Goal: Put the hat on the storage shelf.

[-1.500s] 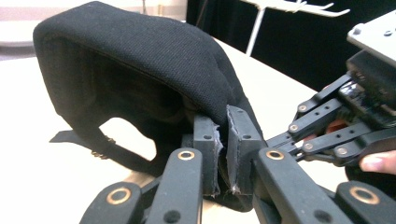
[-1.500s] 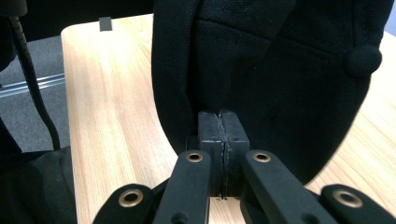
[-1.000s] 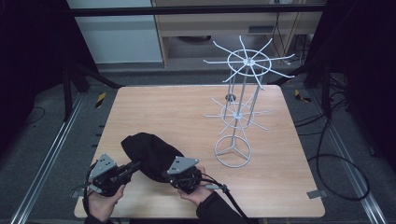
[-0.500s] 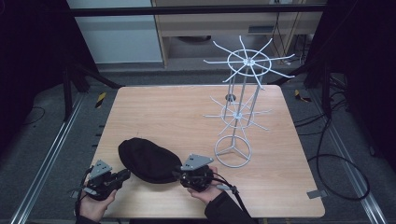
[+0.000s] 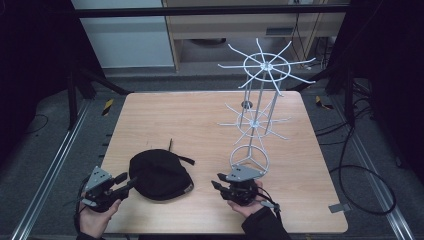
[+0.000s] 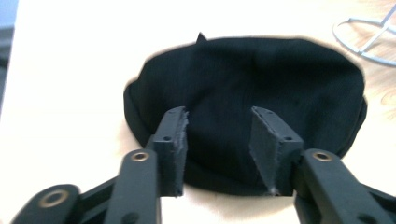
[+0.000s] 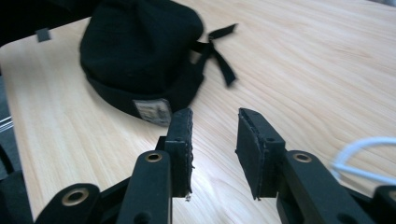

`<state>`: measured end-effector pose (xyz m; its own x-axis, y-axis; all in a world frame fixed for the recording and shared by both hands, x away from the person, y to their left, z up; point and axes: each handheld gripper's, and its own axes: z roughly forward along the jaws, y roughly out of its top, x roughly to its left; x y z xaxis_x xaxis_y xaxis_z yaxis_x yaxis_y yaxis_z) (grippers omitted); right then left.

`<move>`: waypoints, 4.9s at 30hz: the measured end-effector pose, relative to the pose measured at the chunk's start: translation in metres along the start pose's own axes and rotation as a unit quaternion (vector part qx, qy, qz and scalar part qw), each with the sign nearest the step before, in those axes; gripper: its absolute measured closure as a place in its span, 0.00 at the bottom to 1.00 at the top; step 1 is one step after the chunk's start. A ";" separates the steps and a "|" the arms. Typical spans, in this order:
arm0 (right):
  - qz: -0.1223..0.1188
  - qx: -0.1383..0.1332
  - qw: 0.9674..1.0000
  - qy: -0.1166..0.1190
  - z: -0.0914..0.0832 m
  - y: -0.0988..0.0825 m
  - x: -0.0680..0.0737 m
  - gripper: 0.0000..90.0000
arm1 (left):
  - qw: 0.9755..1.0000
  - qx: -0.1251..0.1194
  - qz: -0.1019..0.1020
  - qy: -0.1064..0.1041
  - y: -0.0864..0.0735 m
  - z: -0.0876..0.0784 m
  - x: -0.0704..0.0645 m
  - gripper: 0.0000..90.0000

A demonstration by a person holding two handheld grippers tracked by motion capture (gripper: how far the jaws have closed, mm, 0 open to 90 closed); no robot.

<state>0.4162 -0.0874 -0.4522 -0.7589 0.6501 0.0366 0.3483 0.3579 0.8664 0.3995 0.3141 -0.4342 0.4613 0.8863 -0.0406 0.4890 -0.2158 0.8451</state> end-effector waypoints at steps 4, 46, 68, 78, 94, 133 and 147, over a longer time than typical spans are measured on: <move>0.007 -0.006 1.000 -0.014 -0.013 -0.005 -0.009 0.70 | 1.000 0.000 0.028 -0.004 0.013 0.007 -0.001 0.54; 0.046 0.007 0.995 -0.091 -0.077 -0.056 -0.056 0.58 | 0.981 0.152 0.087 -0.085 0.036 0.073 0.035 0.96; 0.053 0.005 0.994 -0.095 -0.080 -0.058 -0.060 0.59 | 0.970 0.138 0.168 -0.106 0.040 0.049 -0.016 0.51; 0.055 0.010 0.994 -0.091 -0.078 -0.058 -0.061 0.59 | 0.959 0.163 0.190 -0.133 0.049 0.077 -0.030 0.60; 0.067 0.007 0.993 -0.096 -0.083 -0.062 -0.068 0.61 | 0.970 0.143 0.153 -0.125 0.048 0.067 -0.033 0.82; 0.100 -0.026 0.980 -0.169 -0.099 -0.072 -0.087 0.58 | 0.961 -0.233 -0.003 -0.148 0.129 -0.034 -0.047 0.82; 0.100 -0.027 0.980 -0.171 -0.098 -0.072 -0.088 0.58 | 0.940 -0.300 -0.021 -0.159 0.170 -0.036 -0.061 0.83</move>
<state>0.4038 -0.2357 -0.4694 -0.4463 0.8937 0.0461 0.4342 0.1711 0.8844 0.4280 0.2380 -0.2687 0.6950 0.7015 -0.1578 0.0496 0.1721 0.9838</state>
